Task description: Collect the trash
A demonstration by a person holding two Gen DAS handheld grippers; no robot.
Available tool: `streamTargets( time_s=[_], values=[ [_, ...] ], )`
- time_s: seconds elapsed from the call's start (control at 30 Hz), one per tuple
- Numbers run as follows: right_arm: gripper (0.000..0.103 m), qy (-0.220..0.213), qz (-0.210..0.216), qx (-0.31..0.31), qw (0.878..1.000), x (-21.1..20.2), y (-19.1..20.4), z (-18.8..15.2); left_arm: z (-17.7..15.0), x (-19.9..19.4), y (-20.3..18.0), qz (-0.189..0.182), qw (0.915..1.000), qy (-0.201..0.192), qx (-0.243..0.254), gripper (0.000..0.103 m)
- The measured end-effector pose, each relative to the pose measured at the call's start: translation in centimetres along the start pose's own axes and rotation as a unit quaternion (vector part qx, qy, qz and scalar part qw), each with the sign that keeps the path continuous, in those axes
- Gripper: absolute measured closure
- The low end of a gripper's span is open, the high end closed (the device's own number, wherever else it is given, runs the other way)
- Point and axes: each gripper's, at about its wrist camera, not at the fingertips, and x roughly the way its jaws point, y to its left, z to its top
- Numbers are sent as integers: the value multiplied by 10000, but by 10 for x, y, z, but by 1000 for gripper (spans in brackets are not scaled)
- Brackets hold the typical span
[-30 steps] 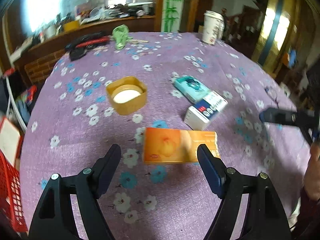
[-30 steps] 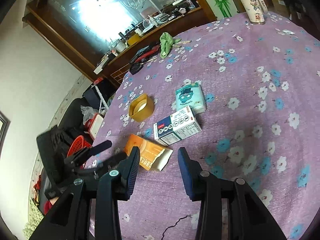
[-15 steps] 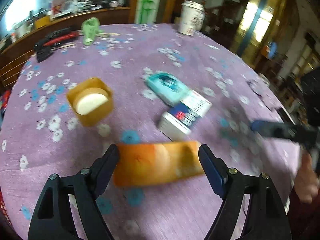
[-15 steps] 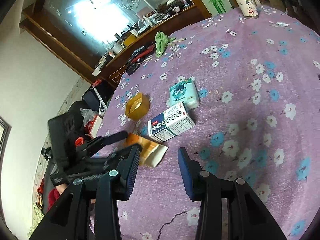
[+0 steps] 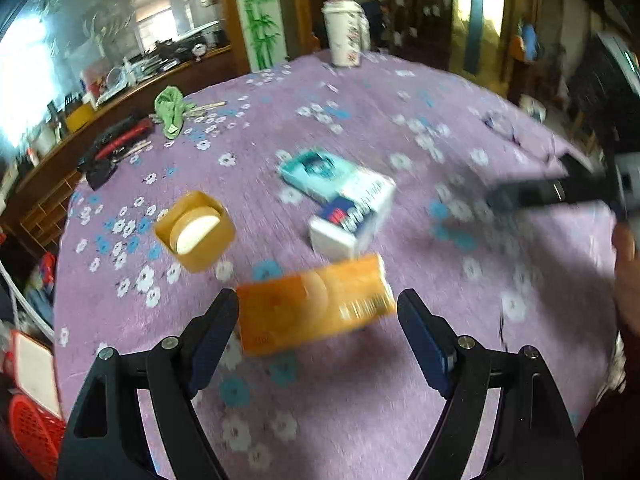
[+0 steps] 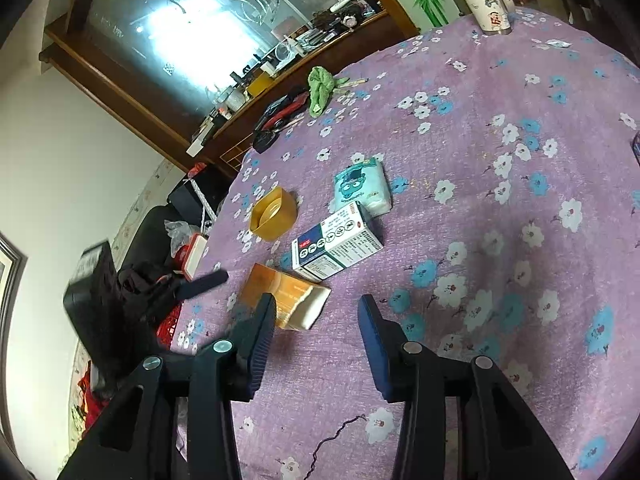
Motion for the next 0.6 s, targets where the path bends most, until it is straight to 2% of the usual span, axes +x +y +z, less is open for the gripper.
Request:
streamTargets(
  time_s=[0.1, 0.2, 0.23, 0.37, 0.5, 0.6],
  values=[
    [56, 39, 32, 65, 10000, 1, -3, -1, 12, 17, 22, -691, 9963, 103, -498, 23],
    [56, 44, 9, 66, 10000, 0, -4, -3, 14, 35, 31, -1269, 9885, 388, -724, 23],
    [56, 40, 9, 81, 10000, -1, -6, -3, 14, 34, 32, -1280, 9889, 341, -677, 23],
    [56, 24, 14, 115, 9999, -2, -9, -2, 8, 28, 20, -1384, 9880, 585, -368, 23],
    [56, 41, 56, 143, 9999, -1, -10, -2, -4, 18, 2, -1074, 9917, 689, 155, 22],
    [56, 44, 59, 109, 9999, 0, -8, -3, -3, 5, -1, -711, 9956, 445, 425, 22]
  ],
)
